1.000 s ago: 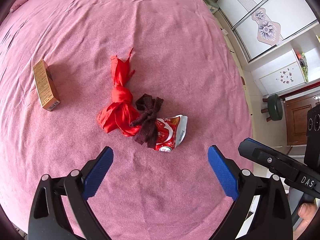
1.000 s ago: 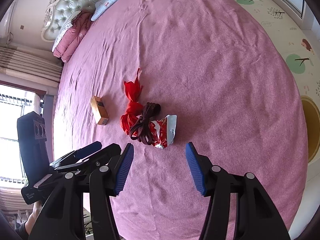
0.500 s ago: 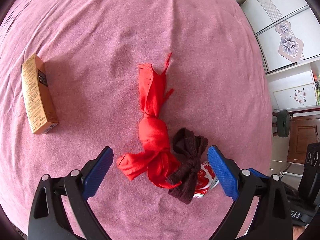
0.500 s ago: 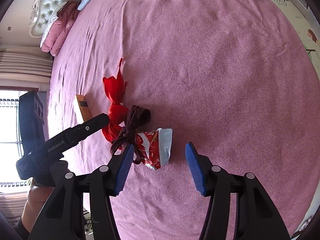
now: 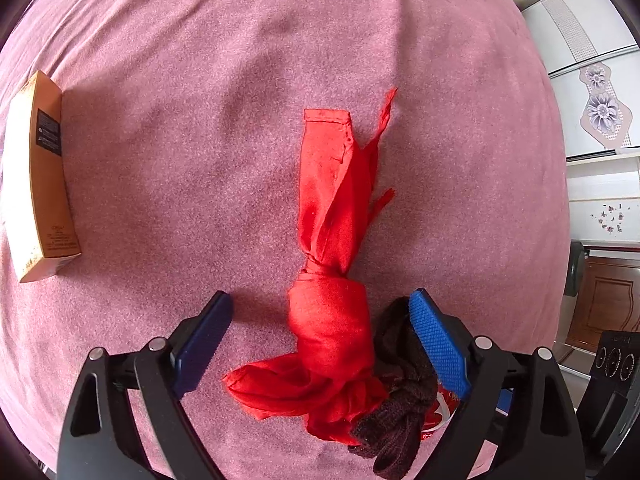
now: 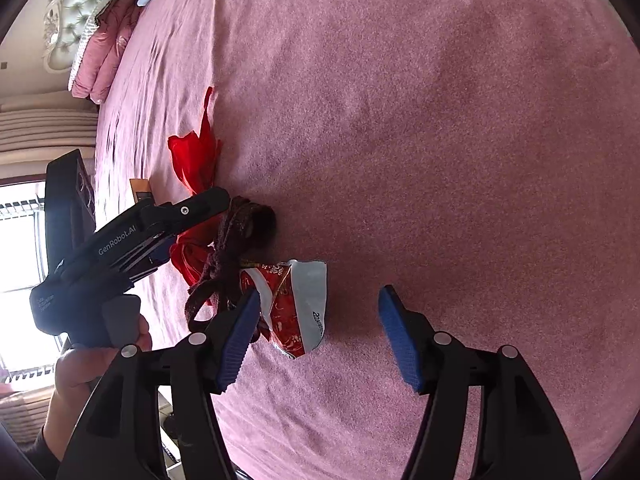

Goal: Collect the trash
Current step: 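Grasp the red cloth with the left tool while the right tool grasps the red-and-white wrapper, then carry the red cloth and wrapper over to the yellow bin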

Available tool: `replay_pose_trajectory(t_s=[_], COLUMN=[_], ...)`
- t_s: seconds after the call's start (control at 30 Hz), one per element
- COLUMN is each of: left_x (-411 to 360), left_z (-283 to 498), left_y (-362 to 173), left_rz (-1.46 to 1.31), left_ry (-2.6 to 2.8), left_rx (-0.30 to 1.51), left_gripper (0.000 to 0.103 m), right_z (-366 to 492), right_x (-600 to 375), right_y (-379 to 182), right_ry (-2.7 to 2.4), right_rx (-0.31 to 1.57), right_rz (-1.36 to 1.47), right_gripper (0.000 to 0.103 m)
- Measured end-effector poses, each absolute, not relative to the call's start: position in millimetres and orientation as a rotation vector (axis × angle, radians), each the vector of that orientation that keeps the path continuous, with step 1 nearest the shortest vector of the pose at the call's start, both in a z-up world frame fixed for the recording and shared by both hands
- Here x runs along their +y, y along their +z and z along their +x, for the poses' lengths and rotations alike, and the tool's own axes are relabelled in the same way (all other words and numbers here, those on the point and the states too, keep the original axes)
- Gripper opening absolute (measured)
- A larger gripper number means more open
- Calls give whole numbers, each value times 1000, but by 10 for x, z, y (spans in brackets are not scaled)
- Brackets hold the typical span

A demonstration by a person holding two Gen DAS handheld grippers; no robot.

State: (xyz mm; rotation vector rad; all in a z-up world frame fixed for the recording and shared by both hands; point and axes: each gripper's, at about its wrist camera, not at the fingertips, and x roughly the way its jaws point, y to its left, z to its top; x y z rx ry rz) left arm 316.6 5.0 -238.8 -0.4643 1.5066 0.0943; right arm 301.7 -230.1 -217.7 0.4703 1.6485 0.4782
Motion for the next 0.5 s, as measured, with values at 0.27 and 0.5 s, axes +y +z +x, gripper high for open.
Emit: replay_pose_trajectory(t_s=[0.27, 0.5], left_x=[155, 160], left_z=[3060, 2855], left_y=[-2298, -2086], left_rz=[-498, -517], left_ry=[113, 87], left_rx=[1517, 1483], left_gripper=[42, 32], right_z=[2952, 2887], right_x=[-2131, -2122], right_y=[-2179, -1918], right_ry=[529, 539], right_rx=[1650, 1582], right_rz=[437, 395], right_gripper=[33, 23])
